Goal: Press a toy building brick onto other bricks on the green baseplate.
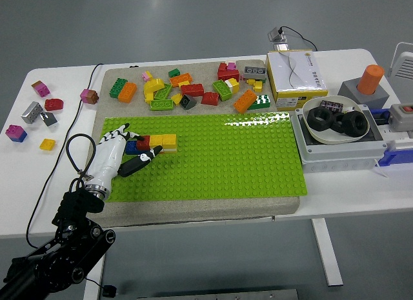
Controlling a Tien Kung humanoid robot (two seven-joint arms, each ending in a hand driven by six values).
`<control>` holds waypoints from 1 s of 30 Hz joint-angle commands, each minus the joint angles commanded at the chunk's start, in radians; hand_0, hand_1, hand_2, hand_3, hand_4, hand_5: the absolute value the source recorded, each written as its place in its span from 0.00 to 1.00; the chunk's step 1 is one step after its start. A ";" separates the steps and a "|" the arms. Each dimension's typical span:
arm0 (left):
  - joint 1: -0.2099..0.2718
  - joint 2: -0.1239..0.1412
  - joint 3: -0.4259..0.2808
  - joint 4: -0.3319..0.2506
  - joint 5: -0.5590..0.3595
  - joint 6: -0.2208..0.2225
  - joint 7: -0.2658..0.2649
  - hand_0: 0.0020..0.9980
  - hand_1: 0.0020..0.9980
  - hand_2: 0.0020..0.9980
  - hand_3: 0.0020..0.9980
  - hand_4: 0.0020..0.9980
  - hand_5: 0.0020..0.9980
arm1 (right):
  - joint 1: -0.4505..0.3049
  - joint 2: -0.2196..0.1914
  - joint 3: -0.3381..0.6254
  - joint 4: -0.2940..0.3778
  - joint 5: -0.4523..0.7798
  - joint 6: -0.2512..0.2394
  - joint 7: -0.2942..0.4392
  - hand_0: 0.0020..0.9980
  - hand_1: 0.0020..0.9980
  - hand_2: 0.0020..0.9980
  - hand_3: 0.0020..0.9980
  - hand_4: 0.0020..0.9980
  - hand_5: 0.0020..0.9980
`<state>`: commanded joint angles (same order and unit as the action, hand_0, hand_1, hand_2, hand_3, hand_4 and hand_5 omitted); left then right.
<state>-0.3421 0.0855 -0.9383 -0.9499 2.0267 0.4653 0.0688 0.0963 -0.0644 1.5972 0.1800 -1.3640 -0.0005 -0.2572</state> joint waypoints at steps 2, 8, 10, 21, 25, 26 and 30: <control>0.002 -0.001 -0.002 -0.010 -0.004 0.012 -0.012 1.00 0.97 0.99 0.65 1.00 1.00 | 0.000 -0.001 -0.001 0.000 0.001 0.000 0.001 0.59 0.59 0.66 0.66 0.66 0.83; 0.010 -0.002 -0.019 -0.064 0.013 0.034 -0.025 1.00 0.96 0.97 0.64 1.00 1.00 | 0.000 -0.005 0.000 0.000 -0.004 0.000 0.001 0.59 0.59 0.66 0.66 0.66 0.83; 0.013 -0.002 -0.026 -0.079 0.023 0.038 -0.025 1.00 0.96 0.97 0.64 1.00 1.00 | 0.001 -0.006 0.001 0.000 -0.005 -0.001 0.002 0.59 0.59 0.66 0.66 0.66 0.83; 0.042 0.004 -0.056 -0.168 0.013 0.043 -0.032 1.00 0.95 0.95 0.64 1.00 1.00 | 0.001 -0.016 0.015 0.000 -0.014 -0.009 0.010 0.59 0.59 0.65 0.66 0.66 0.83; 0.067 0.012 -0.068 -0.230 -0.039 0.040 -0.039 1.00 0.94 0.94 0.64 1.00 1.00 | -0.002 -0.018 0.024 0.000 -0.021 -0.011 0.010 0.59 0.59 0.65 0.66 0.66 0.83; 0.076 0.014 -0.075 -0.247 -0.051 0.040 -0.042 1.00 0.94 0.94 0.64 1.00 1.00 | -0.003 -0.018 0.026 0.000 -0.023 -0.011 0.010 0.59 0.59 0.65 0.66 0.66 0.83; 0.144 0.022 -0.136 -0.327 -0.132 0.042 -0.075 0.99 0.93 0.93 0.65 1.00 0.99 | -0.006 -0.016 0.029 0.000 -0.023 -0.012 0.009 0.59 0.59 0.65 0.66 0.66 0.83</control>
<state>-0.1979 0.1078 -1.0742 -1.2766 1.8951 0.5069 -0.0062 0.0905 -0.0802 1.6261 0.1800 -1.3868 -0.0126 -0.2482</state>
